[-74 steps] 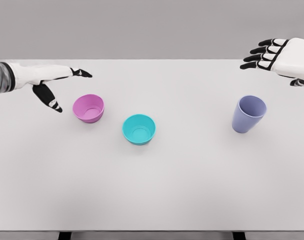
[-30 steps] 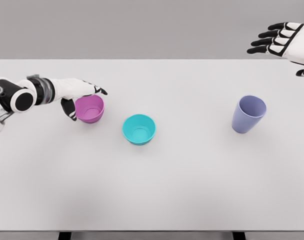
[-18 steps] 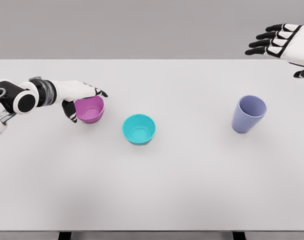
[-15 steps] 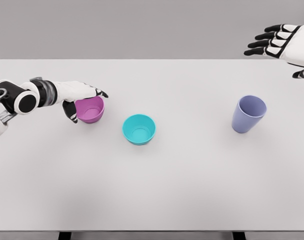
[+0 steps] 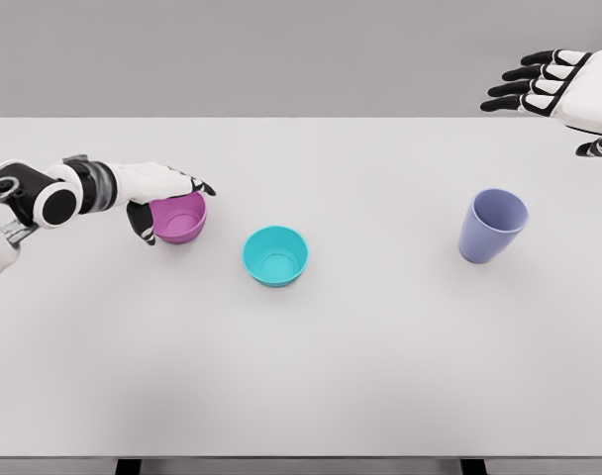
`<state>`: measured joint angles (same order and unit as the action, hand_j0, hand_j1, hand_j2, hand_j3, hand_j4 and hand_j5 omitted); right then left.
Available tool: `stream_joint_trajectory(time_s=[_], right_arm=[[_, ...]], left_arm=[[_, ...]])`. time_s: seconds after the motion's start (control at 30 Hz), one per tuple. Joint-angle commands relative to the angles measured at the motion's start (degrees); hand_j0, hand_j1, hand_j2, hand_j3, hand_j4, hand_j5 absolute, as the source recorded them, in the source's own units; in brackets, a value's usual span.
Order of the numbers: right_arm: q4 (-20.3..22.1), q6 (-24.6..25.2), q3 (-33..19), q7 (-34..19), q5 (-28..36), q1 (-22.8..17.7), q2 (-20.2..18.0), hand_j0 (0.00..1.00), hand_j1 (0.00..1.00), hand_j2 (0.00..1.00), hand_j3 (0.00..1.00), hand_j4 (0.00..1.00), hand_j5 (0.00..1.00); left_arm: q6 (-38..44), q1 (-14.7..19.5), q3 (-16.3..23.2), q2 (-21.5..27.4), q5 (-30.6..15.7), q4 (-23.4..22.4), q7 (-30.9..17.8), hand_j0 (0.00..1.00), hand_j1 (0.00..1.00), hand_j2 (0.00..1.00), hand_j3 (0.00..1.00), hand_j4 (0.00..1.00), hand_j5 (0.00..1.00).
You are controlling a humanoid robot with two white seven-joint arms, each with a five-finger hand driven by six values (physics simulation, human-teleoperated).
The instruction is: Stacking bowl and cup with both arms
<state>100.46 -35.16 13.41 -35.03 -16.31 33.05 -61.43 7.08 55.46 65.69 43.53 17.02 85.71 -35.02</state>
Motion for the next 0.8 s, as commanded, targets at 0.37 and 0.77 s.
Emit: stream_joint_trajectory(time_s=[0.37, 0.77], right_arm=[[0.00, 0.16, -0.06, 0.03, 0.22, 0.00, -0.09, 1.00, 1.00, 1.00, 1.00, 1.00, 1.00], [0.00, 0.16, -0.14, 0.03, 0.22, 0.00, 0.00, 1.00, 1.00, 1.00, 1.00, 1.00, 1.00]], left_arm=[[-0.05, -0.18, 0.41, -0.64, 1.26, -0.02, 0.02, 0.78, 0.78, 0.78, 0.78, 0.78, 0.78], [-1.28, 0.35, 0.23, -0.55, 1.70, 0.16, 0.02, 0.70, 0.70, 0.70, 0.70, 0.70, 0.70]])
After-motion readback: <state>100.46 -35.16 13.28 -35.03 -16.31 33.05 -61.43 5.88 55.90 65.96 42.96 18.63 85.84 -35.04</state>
